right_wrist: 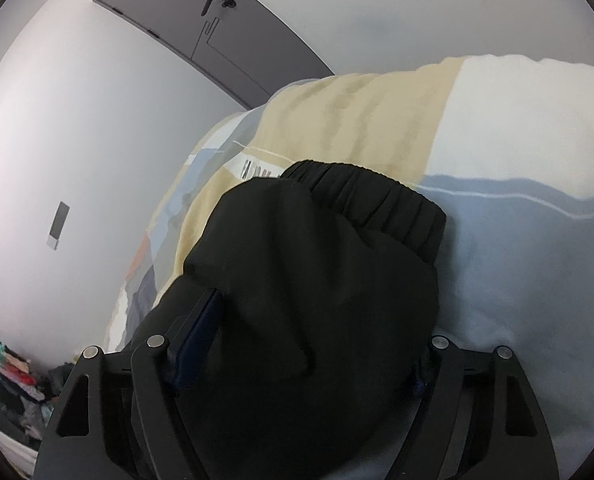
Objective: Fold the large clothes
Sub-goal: 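Lift the sleeve cuff with the right gripper and carry it across the jacket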
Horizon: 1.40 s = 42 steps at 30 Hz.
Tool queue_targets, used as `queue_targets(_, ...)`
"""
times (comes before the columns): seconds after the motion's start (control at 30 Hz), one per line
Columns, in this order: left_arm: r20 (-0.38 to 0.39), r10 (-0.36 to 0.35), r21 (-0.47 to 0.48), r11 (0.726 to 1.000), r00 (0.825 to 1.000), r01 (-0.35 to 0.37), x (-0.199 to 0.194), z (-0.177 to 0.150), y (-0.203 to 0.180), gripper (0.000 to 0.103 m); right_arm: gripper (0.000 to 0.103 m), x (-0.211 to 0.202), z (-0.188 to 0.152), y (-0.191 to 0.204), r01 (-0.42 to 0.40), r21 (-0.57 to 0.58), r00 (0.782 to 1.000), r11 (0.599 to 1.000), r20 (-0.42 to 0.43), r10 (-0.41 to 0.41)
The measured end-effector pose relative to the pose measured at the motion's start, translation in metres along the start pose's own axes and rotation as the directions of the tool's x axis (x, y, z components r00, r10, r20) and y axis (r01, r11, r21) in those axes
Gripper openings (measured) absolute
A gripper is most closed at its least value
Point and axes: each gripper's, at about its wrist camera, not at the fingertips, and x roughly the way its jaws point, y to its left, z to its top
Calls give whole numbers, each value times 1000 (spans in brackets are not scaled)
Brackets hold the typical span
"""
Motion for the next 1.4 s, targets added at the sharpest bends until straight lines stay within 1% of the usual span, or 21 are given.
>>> queue_targets(0.13, -1, 8, 9, 1000, 1000, -8, -3, -1, 2, 103, 76, 3, 4, 1, -1, -7, 1000, 1000, 1, 1)
queue_targets(0.2, 5, 10, 9, 1000, 1000, -10, -6, 0, 4, 103, 69, 4, 6, 2, -20, -5, 1000, 1000, -14, 20)
queue_targets(0.27, 12, 7, -2, 1000, 1000, -7, -10, 2, 8, 103, 50, 4, 6, 6, -12, -21, 999, 1000, -39, 11)
queue_targets(0.3, 16, -1, -3, 1000, 1000, 1, -11, 2, 10, 103, 45, 2, 6, 8, -30, -27, 998, 999, -50, 29)
queue_targets(0.37, 13, 0, 10, 1000, 1000, 0, -13, 2, 12, 103, 27, -4, 6, 15, -42, -52, 997, 998, -67, 38)
queue_targets(0.4, 12, 8, 14, 1000, 1000, -8, -14, 2, 12, 103, 23, -8, 6, 19, -40, -73, 997, 997, -74, 35)
queue_targets(0.43, 13, 12, 15, 1000, 1000, -12, -15, 2, 13, 103, 17, -13, 7, 25, -37, -93, 997, 995, -78, 30)
queue_targets(0.47, 12, 11, 14, 1000, 1000, -11, -16, 2, 13, 103, 13, -20, 9, 31, -32, -113, 997, 993, -75, 23)
queue_targets(0.57, 2, -12, 29, 1000, 1000, 12, -24, 2, 12, 103, 9, -41, 15, 53, -3, -176, 999, 984, -47, -5)
queue_targets(0.6, -2, -1, 50, 999, 1000, 1, -26, 2, 9, 103, 8, -47, 17, 60, 10, -194, 999, 981, -33, -17)
queue_targets(0.67, -25, 76, 104, 992, 997, -73, -29, 3, 1, 103, 7, -64, 22, 75, 37, -223, 999, 974, 7, -36)
queue_targets(0.7, -38, 103, 132, 986, 994, -98, -31, 6, -3, 103, 6, -69, 25, 81, 41, -224, 999, 974, 23, -37)
queue_targets(0.73, -49, 99, 148, 985, 994, -90, -33, 8, -7, 103, 6, -76, 27, 88, 48, -227, 998, 973, 40, -40)
queue_targets(0.83, -65, 54, 151, 988, 996, -43, -41, 9, -10, 103, 5, -92, 31, 105, 50, -243, 997, 969, 68, -35)
queue_targets(0.93, -47, 55, 202, 978, 997, -44, -54, 6, -15, 103, 5, -114, 30, 128, 48, -273, 995, 961, 93, -23)
queue_targets(1.0, -25, 71, 222, 973, 997, -64, -64, 6, -14, 103, 5, -130, 31, 145, 38, -294, 994, 955, 112, -5)
queue_targets(1.07, -16, 81, 203, 976, 997, -76, -78, 7, -10, 103, 5, -149, 32, 161, 23, -317, 991, 948, 129, 19)
queue_targets(1.13, 8, 46, 194, 980, 999, -47, -93, 10, -5, 103, 5, -165, 32, 185, 6, -348, 988, 937, 146, 47)
queue_targets(1.2, 28, 29, 193, 981, 999, -34, -105, 11, 0, 103, 5, -181, 30, 211, -12, -380, 984, 925, 159, 78)
queue_targets(1.3, 59, 47, 180, 982, 997, -56, -114, 10, 11, 103, 6, -204, 18, 254, -11, -440, 978, 898, 183, 101)
queue_targets(1.4, 51, 35, 166, 985, 998, -43, -116, 8, 23, 103, 6, -223, 2, 292, -44, -497, 972, 867, 180, 152)
